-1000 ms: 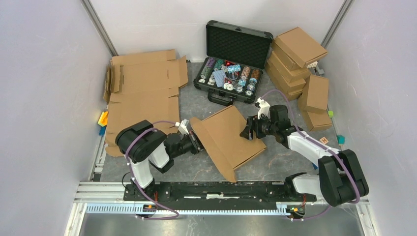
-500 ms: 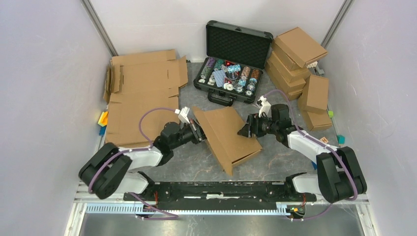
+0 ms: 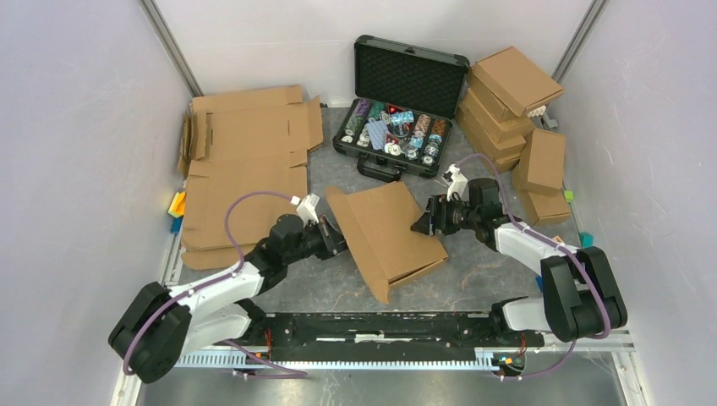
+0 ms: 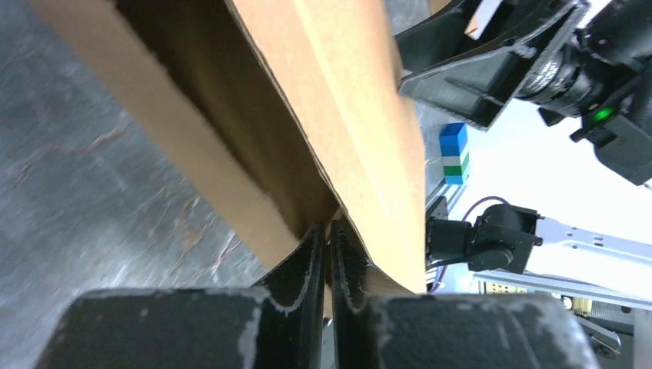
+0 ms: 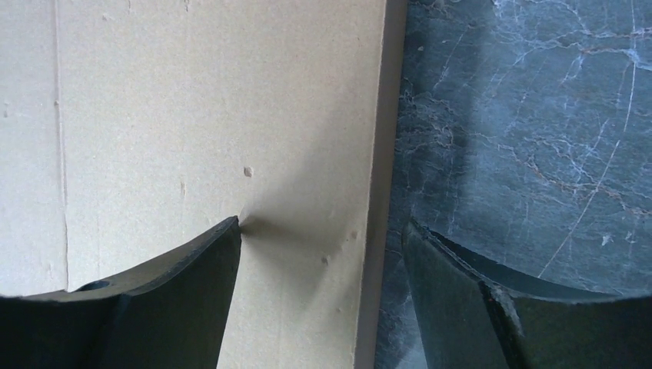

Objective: Fold the paper box

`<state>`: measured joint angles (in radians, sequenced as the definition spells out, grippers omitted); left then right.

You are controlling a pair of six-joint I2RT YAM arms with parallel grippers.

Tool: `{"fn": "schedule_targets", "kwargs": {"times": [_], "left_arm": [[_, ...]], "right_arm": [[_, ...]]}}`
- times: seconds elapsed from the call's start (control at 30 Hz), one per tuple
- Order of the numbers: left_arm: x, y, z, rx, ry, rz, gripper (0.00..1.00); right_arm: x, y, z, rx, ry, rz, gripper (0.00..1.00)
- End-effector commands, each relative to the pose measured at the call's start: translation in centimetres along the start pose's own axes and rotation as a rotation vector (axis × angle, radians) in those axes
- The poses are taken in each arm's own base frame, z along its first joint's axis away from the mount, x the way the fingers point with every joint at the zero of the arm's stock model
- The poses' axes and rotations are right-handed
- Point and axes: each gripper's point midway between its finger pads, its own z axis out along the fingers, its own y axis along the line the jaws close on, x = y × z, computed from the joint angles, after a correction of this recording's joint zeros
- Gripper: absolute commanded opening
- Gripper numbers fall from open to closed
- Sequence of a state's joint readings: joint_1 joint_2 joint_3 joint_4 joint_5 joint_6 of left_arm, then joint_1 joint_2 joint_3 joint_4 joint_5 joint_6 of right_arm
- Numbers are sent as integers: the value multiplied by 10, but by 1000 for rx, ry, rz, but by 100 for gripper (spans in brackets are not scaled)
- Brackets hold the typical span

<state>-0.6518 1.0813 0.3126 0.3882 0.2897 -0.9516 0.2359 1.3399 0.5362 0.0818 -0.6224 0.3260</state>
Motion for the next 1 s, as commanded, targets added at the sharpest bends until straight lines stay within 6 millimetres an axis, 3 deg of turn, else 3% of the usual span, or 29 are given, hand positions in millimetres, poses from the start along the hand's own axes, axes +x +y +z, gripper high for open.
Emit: {"fn": "schedule_targets", "kwargs": {"times": [0.0,0.2,0.43,0.57,0.7,0.97], "left_arm": [[18,30,-16,-80,36,21,13],[33,64,-26,-147,49,-26,10],[30,66,-11,-113,41,-36,10],[29,63,-4,-86,39,-40,10],[30,64,1,-81,50,-39,10],[33,69,10,-76,67,-49,9]], "right_arm": [[9,-3,-2,26,15,-56,81],[-1,1,-7,47,-7,-90,76],[-19,1,-17,105,-43,-122,73],[-28,-6,-19,157,-62,-129,63],[-16,-15,-13,169,-25,-113,51],[15,-31,-6,199,46,-98,44]]}}
